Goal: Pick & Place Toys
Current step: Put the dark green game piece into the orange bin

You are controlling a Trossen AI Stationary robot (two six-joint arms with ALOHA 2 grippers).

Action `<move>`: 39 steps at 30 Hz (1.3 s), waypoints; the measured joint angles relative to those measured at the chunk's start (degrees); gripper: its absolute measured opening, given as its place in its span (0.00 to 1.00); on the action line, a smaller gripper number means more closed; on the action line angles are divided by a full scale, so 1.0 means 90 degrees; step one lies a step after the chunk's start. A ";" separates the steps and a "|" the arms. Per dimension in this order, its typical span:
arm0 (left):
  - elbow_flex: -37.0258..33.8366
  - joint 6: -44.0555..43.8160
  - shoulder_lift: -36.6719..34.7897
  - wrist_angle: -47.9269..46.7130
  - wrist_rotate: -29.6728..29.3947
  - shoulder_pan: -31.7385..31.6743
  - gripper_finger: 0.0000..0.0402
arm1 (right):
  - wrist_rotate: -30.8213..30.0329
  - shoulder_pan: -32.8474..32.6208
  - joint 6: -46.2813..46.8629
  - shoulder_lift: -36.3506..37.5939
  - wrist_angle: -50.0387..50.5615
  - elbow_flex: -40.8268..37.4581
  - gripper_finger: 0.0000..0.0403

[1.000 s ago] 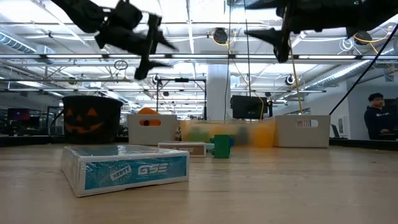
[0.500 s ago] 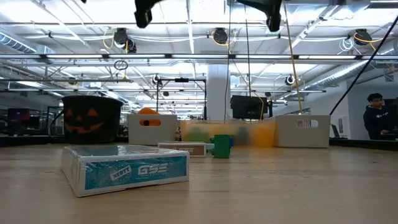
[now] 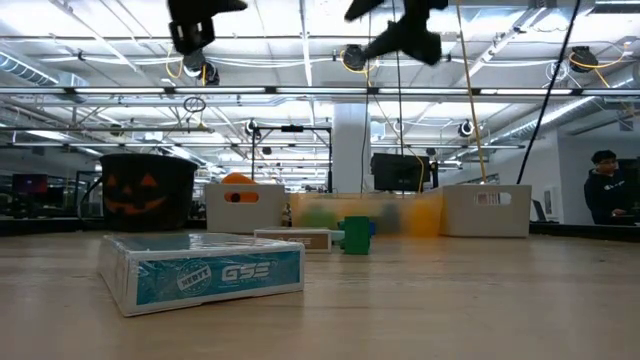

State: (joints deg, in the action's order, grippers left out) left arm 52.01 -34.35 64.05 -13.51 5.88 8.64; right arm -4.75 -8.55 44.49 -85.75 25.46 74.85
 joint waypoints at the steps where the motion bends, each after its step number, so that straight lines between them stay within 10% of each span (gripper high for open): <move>1: 0.0000 -0.0032 -0.0002 -0.0095 -0.0075 0.0083 0.43 | -0.0060 -0.0064 0.0476 -0.0185 0.0056 0.0000 0.55; 12: 0.0000 -0.0095 -0.0002 -0.0351 -0.0959 0.0642 0.39 | -0.0632 -0.0569 0.3731 -0.1710 0.0485 0.0000 0.55; 39: 0.0000 -0.0122 -0.0002 -0.0327 -0.1283 0.0693 0.34 | -0.0676 -0.0046 0.3865 -0.2567 0.0328 -0.0001 0.55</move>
State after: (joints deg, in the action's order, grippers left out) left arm 52.01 -35.44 64.03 -16.45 -5.67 14.87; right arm -10.84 -8.96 79.27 -108.85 28.41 74.84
